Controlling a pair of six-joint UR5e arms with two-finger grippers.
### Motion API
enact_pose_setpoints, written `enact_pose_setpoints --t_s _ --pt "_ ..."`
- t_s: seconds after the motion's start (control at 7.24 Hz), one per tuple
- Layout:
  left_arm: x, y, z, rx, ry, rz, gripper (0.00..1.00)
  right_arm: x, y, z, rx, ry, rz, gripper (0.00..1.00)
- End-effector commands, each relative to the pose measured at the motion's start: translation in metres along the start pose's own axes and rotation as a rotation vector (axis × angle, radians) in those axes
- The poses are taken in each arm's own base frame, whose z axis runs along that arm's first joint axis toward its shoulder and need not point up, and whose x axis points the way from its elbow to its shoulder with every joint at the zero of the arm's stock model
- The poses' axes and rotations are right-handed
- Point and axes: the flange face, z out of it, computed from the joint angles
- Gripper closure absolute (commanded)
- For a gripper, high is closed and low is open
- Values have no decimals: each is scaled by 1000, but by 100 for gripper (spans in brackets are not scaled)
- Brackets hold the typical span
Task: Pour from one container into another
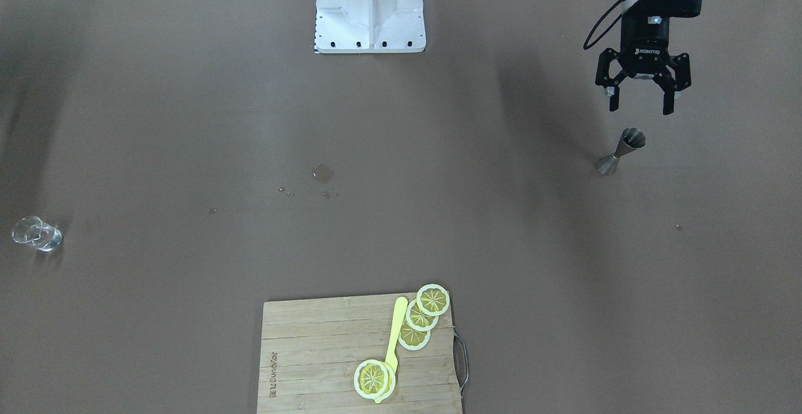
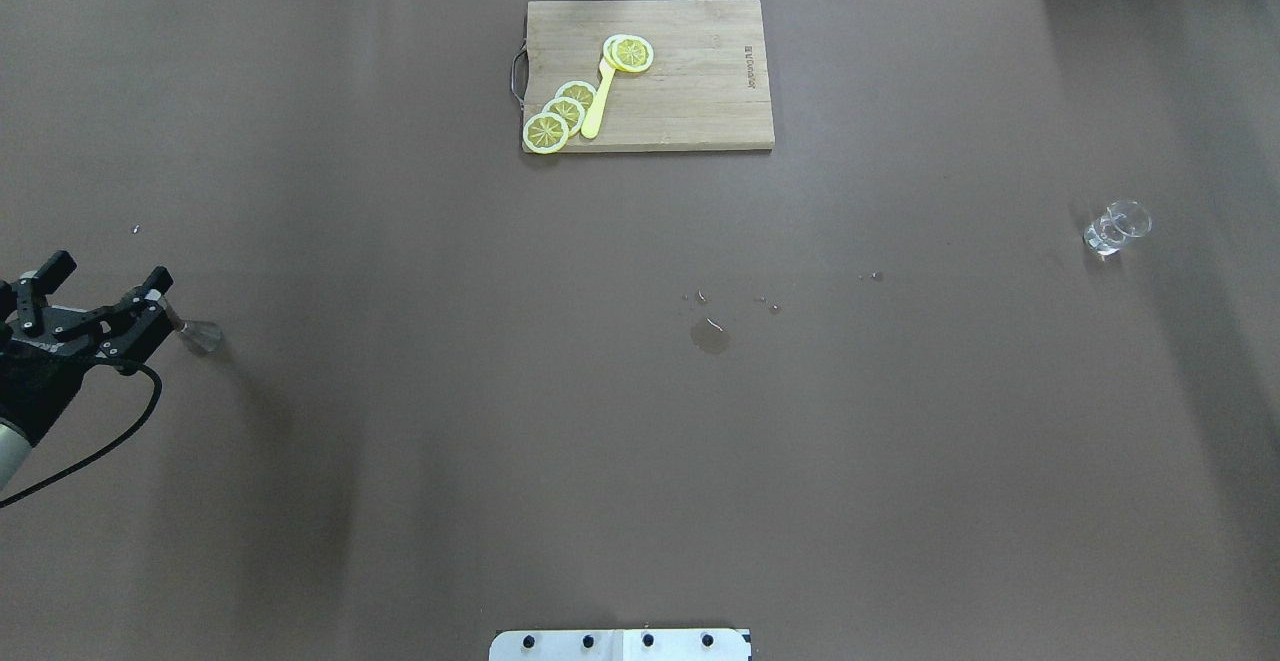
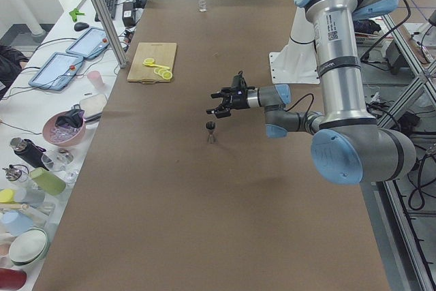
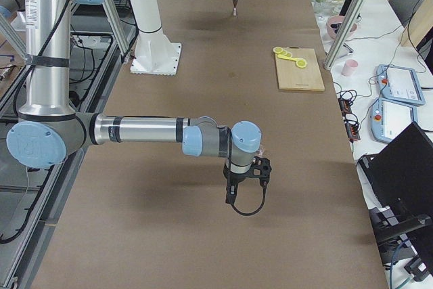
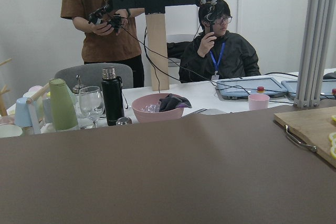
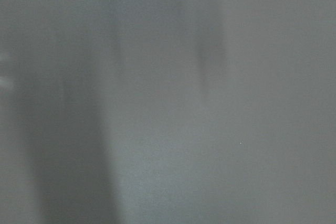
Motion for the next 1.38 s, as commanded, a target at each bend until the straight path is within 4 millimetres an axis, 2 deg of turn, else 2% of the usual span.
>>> enact_pose_setpoints --t_s 0.0,0.28,0.41,0.83,1.24 --pt "5 -33 10 -61 89 20 2 -2 -1 -1 2 -4 -4 0" --pt "9 -53 28 -164 201 -5 2 -3 -1 -2 5 -5 -7 0" --pt "11 -66 41 -210 224 18 3 -11 -1 -11 23 -6 -24 0" --pt "11 -96 78 -377 272 55 3 -8 0 -9 17 -7 -17 0" --pt "8 -124 122 -538 292 127 3 -9 0 -10 18 -7 -18 0"
